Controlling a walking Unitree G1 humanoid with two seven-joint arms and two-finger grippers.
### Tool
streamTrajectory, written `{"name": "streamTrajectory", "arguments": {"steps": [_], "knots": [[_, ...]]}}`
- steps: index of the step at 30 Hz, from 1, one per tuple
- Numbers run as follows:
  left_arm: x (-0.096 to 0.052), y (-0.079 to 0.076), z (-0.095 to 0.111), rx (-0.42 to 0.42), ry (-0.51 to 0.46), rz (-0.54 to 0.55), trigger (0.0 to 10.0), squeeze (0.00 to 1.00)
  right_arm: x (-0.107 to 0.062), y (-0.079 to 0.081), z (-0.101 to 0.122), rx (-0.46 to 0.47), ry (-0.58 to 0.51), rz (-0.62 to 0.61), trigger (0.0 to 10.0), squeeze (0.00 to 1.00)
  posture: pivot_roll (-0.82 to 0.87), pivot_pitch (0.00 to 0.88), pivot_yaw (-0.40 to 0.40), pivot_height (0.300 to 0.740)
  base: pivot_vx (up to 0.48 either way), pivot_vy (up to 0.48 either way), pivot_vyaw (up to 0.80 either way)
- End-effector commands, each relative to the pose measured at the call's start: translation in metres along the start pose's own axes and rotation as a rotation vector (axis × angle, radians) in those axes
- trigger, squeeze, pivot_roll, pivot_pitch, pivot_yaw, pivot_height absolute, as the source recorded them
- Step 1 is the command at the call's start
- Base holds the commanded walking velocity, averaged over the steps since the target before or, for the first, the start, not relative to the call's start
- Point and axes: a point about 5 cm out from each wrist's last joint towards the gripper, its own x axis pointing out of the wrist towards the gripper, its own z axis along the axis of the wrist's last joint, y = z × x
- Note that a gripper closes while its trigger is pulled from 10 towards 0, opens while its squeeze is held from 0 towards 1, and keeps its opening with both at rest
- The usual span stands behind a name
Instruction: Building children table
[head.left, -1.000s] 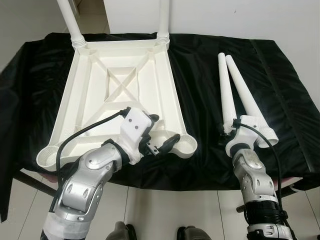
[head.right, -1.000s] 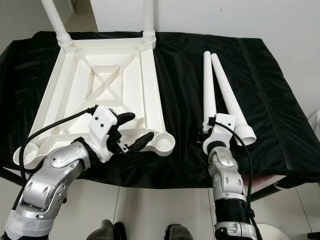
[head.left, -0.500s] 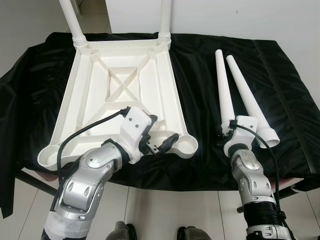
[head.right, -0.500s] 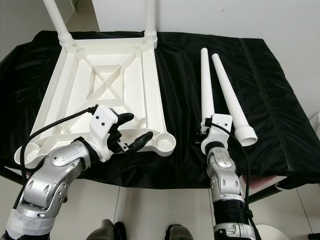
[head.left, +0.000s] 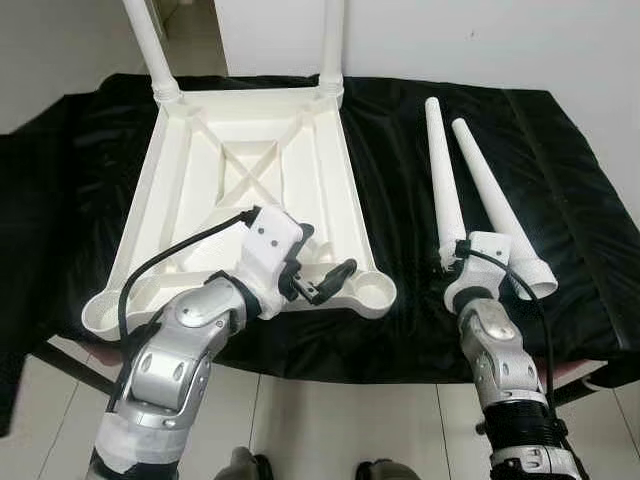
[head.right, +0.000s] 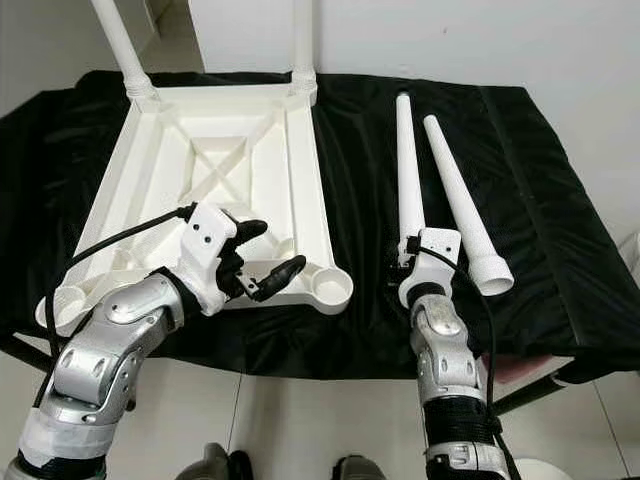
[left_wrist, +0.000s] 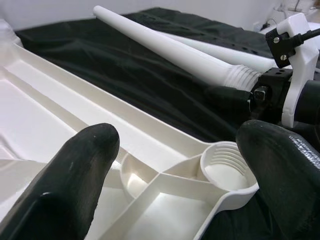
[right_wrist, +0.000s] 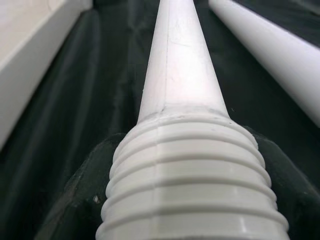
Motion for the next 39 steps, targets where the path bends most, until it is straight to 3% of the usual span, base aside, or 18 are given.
{"name": "streamTrajectory", "arguments": {"steps": [1,7,11,19,27,29,32,34,39], "knots": [[0.003,0.007,0.001,-0.015,-0.013,0.092,10.0,0.0,0.004,0.003,0.009,-0.005,-0.053,0.019,10.0,0.0,-0.14,0.006,0.031,0.74,0.0,0.0,0.0],[0.009,0.003,0.004,-0.052,-0.04,0.067,10.0,0.0,0.004,0.008,0.022,0.0,-0.159,0.04,10.0,0.0,-0.14,0.0,0.023,0.74,0.0,0.0,0.0],[0.018,-0.007,0.007,-0.027,-0.059,-0.002,10.0,0.0,-0.006,0.023,0.048,-0.009,-0.376,0.108,10.0,0.0,-0.14,0.0,0.027,0.74,0.0,0.0,0.0],[0.023,-0.007,0.011,-0.043,-0.073,-0.036,10.0,0.0,-0.014,0.035,0.051,-0.048,-0.449,0.146,10.0,0.0,-0.15,0.0,0.041,0.74,0.0,0.0,0.0],[0.029,-0.003,0.025,-0.134,-0.144,-0.078,10.0,0.0,-0.024,0.046,0.049,-0.136,-0.518,0.219,10.0,0.0,-0.16,0.0,0.057,0.74,0.0,0.0,0.0],[0.032,-0.002,0.033,-0.194,-0.173,-0.127,10.0,0.0,-0.032,0.052,0.045,-0.226,-0.568,0.27,10.0,0.0,-0.16,0.0,0.063,0.74,0.0,0.0,0.0],[0.032,0.0,0.036,-0.243,-0.181,-0.144,10.0,0.0,-0.036,0.054,0.044,-0.258,-0.587,0.287,10.0,0.0,-0.16,0.0,0.064,0.74,0.0,0.0,0.0],[0.033,0.006,0.044,-0.374,-0.206,-0.206,10.0,0.0,-0.042,0.057,0.039,-0.329,-0.618,0.311,10.0,0.0,-0.16,0.0,0.068,0.74,0.0,0.0,0.0],[0.034,0.016,0.053,-0.458,-0.207,-0.28,10.0,0.0,-0.047,0.062,0.038,-0.428,-0.682,0.327,10.0,0.0,-0.17,0.026,0.079,0.74,0.0,0.0,0.0]]}}
